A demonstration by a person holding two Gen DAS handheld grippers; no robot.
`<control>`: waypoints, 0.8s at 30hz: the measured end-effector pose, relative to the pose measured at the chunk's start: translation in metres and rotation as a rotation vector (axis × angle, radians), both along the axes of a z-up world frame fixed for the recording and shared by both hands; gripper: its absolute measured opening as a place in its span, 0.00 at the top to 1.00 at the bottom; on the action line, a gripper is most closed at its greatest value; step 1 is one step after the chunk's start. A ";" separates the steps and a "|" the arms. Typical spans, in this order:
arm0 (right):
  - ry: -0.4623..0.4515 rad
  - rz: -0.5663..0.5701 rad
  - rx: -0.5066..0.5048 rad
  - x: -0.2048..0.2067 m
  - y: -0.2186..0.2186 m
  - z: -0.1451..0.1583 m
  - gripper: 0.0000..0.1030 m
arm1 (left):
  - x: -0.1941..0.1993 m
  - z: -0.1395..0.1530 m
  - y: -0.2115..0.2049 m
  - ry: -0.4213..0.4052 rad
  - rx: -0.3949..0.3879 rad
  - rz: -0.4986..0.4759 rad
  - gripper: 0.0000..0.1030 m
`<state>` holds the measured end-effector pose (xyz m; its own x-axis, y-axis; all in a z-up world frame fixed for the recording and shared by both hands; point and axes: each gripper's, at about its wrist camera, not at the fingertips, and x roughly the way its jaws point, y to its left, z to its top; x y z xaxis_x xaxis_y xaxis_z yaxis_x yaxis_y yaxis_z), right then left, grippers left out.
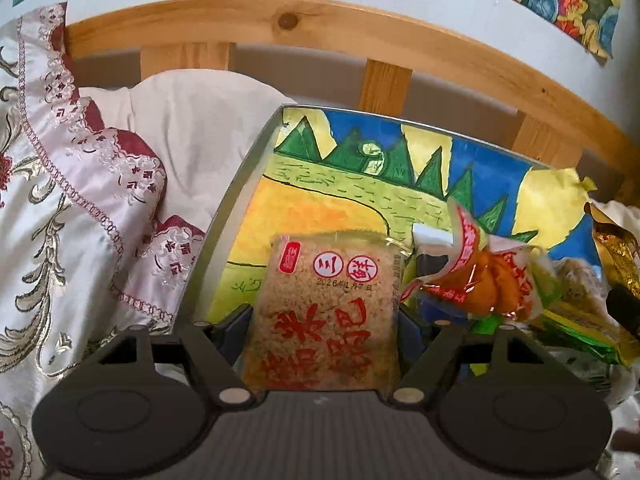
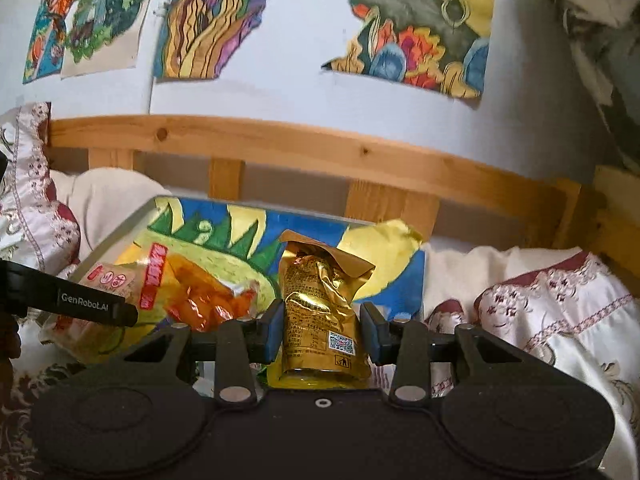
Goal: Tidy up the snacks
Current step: 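Carry the gold foil and rice-cake packets over the tray and lower them in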
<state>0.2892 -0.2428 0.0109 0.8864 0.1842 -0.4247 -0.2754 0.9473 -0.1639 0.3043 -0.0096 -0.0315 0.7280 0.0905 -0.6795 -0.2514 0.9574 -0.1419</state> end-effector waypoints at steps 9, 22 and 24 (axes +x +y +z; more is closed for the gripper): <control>0.041 0.010 -0.013 0.006 0.004 -0.012 0.57 | 0.007 -0.006 0.000 0.010 0.001 0.006 0.25; 0.043 0.018 -0.022 0.006 0.008 -0.015 0.47 | 0.003 -0.002 -0.001 -0.007 -0.004 -0.013 0.19; 0.039 0.020 -0.020 0.005 0.008 -0.015 0.44 | 0.000 -0.001 0.000 -0.012 -0.013 -0.011 0.16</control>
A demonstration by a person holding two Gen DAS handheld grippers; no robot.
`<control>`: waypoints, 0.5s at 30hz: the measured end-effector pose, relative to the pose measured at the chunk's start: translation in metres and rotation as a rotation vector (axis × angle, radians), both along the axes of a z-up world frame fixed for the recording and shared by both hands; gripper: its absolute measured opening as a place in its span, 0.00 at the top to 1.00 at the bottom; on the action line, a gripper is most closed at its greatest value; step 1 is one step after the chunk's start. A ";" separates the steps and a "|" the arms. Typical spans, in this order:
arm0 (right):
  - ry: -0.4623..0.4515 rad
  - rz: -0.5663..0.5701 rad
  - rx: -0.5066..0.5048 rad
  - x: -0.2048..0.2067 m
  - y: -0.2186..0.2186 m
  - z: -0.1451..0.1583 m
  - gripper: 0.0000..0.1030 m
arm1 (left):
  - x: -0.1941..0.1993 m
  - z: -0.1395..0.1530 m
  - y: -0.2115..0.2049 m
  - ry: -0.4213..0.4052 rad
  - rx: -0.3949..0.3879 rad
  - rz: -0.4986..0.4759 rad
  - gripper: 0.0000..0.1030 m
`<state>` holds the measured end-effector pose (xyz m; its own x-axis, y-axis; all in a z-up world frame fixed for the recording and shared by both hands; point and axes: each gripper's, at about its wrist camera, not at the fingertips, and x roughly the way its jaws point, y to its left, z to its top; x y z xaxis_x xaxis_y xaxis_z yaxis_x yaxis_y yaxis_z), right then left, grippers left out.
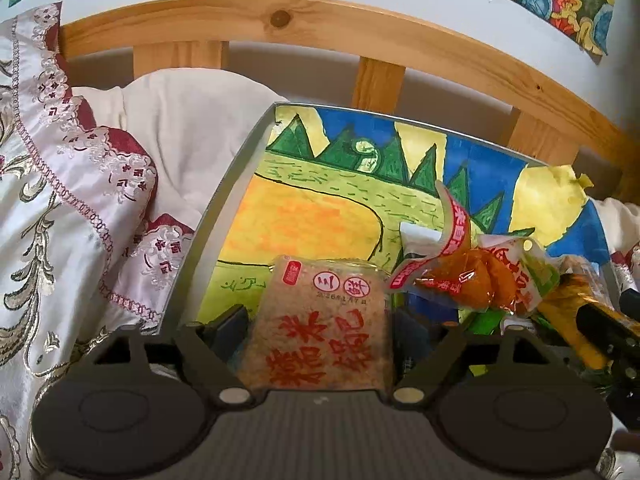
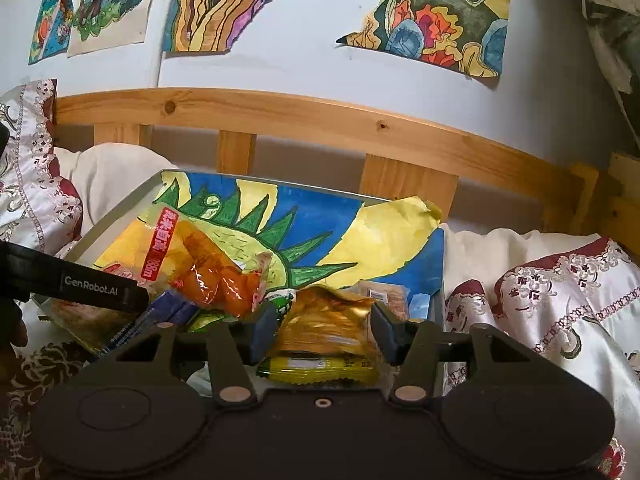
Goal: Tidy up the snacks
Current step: 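Carry the gold foil and rice-cake packets over the tray and lower them in, then open both grippers and lift them up away from the tray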
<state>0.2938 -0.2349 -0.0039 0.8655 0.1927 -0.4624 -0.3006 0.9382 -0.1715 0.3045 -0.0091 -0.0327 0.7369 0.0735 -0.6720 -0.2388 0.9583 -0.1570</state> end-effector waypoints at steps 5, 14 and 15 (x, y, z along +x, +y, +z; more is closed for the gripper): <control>-0.018 0.003 0.005 -0.004 0.001 0.003 0.37 | -0.008 0.006 0.000 -0.023 -0.016 -0.005 0.11; -0.110 -0.008 0.015 -0.025 0.002 0.022 0.16 | -0.034 0.032 -0.002 -0.124 0.003 -0.003 0.01; -0.120 -0.012 0.021 -0.028 0.001 0.025 0.14 | -0.037 0.035 -0.002 -0.134 0.003 -0.001 0.01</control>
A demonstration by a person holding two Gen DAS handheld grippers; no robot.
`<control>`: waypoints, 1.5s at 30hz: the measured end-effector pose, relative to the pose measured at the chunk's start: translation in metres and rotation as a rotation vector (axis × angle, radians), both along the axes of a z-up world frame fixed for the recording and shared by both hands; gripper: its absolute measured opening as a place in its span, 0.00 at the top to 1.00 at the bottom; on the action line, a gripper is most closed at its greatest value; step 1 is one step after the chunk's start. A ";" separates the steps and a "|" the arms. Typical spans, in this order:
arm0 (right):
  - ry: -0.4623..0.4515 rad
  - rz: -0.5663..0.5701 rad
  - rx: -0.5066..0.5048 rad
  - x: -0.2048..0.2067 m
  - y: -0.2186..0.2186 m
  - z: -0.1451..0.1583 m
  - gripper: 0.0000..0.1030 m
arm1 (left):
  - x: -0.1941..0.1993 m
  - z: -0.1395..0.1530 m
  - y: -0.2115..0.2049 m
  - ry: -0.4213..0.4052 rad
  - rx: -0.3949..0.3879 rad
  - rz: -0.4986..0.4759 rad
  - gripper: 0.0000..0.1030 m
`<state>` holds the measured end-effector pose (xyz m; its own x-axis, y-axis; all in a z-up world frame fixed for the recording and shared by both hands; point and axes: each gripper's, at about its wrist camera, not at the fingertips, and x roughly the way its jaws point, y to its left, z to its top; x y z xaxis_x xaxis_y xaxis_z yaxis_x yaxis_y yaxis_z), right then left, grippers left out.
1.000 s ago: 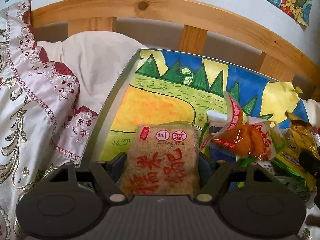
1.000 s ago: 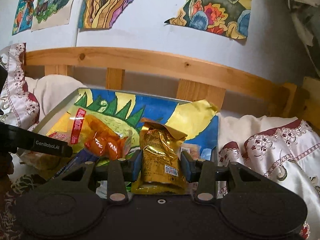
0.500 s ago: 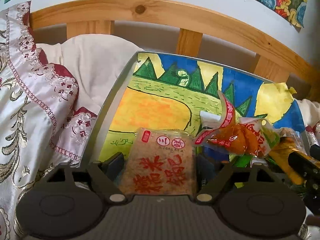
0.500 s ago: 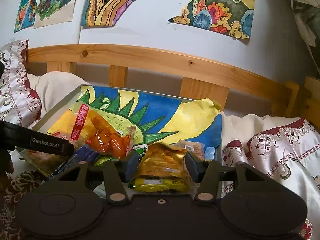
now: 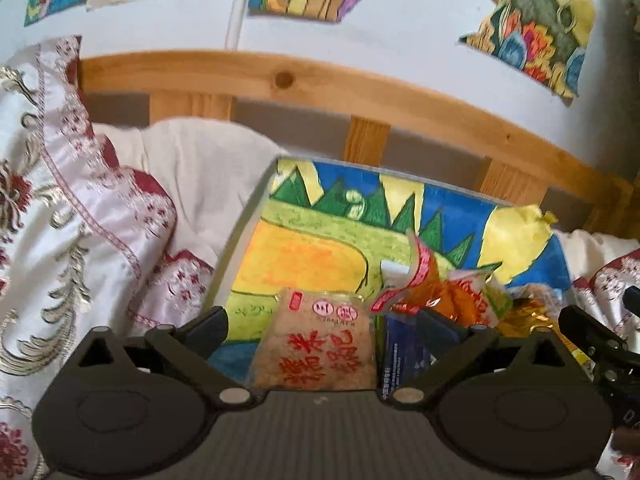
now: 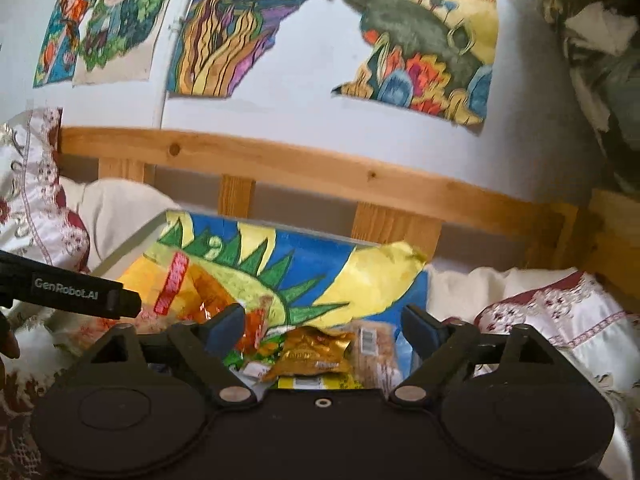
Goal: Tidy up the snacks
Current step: 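Open both grippers and lift them up away from the tray, then move both grippers back toward the brown stick packet and mandarin orange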
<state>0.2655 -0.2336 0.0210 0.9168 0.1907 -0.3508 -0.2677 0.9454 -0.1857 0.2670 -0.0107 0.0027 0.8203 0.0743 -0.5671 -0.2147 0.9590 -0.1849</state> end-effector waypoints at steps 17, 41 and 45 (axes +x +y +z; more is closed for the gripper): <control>-0.128 -0.053 0.108 -0.073 -0.010 0.037 0.01 | -0.077 0.035 0.004 -0.114 0.019 -0.009 0.01; 0.010 -0.121 0.132 -0.177 -0.039 0.024 0.01 | -0.159 0.018 -0.008 -0.094 0.018 -0.060 0.01; 0.062 -0.130 0.132 -0.188 -0.041 0.020 0.01 | -0.168 0.011 -0.011 -0.064 0.020 -0.068 0.01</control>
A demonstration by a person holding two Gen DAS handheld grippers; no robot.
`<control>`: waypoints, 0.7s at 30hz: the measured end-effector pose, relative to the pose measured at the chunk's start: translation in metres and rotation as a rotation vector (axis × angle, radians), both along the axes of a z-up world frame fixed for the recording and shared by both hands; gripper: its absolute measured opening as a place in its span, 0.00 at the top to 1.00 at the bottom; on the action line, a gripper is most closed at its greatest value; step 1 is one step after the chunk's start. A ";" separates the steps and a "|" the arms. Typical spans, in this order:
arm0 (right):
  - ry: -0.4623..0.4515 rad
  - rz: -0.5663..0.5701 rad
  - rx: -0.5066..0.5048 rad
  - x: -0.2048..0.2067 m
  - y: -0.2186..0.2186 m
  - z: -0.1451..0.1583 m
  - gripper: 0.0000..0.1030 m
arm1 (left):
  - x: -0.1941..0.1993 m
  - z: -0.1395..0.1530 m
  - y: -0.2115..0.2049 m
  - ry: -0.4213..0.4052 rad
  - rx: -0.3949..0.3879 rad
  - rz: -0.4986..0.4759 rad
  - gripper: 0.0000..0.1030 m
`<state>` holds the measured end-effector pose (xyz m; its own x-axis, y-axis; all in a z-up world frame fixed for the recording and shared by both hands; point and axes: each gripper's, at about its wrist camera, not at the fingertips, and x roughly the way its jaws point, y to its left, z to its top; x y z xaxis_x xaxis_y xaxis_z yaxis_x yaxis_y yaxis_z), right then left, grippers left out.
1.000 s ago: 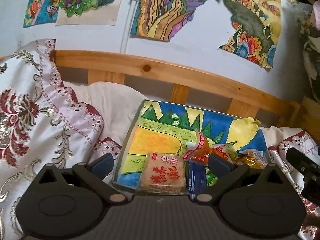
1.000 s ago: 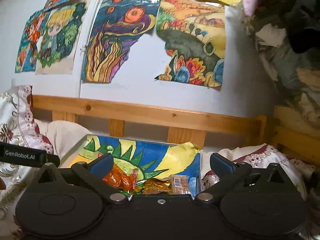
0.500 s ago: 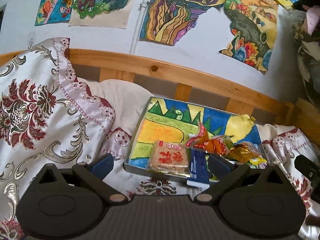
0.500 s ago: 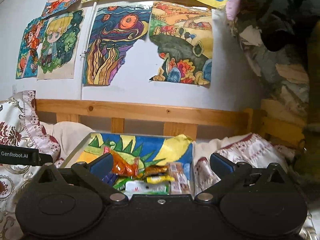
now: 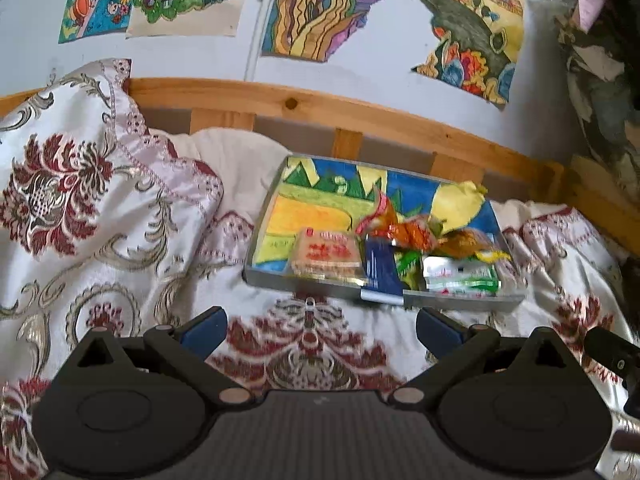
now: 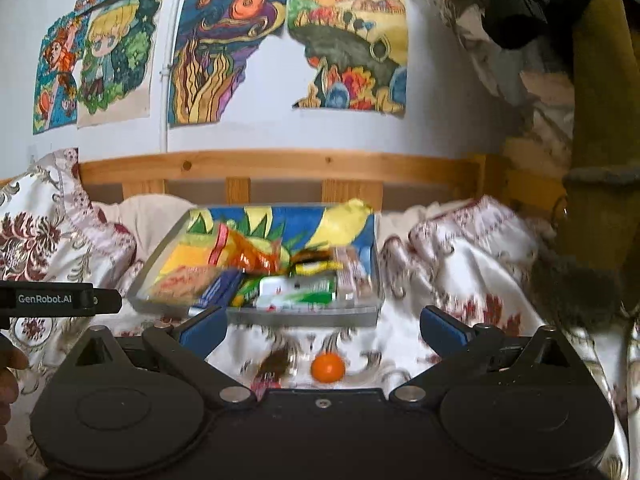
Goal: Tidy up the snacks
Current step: 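Move both grippers back toward the brown stick packet and mandarin orange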
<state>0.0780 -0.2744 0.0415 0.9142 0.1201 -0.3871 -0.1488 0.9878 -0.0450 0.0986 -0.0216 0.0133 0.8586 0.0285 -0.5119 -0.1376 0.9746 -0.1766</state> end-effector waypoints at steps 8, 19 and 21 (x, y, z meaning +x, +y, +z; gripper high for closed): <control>0.087 -0.016 0.026 -0.010 -0.003 -0.007 0.01 | -0.015 -0.005 -0.003 0.054 0.004 -0.020 0.01; 0.147 -0.008 0.006 -0.011 0.002 -0.014 0.01 | -0.027 -0.011 -0.009 0.074 0.043 -0.045 0.01; 0.155 -0.007 0.003 -0.010 0.002 -0.015 0.01 | -0.026 -0.011 -0.009 0.078 0.044 -0.045 0.01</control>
<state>0.0678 -0.2722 0.0265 0.8444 0.1155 -0.5231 -0.1471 0.9889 -0.0190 0.0726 -0.0308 0.0027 0.8168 0.0145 -0.5767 -0.1051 0.9867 -0.1241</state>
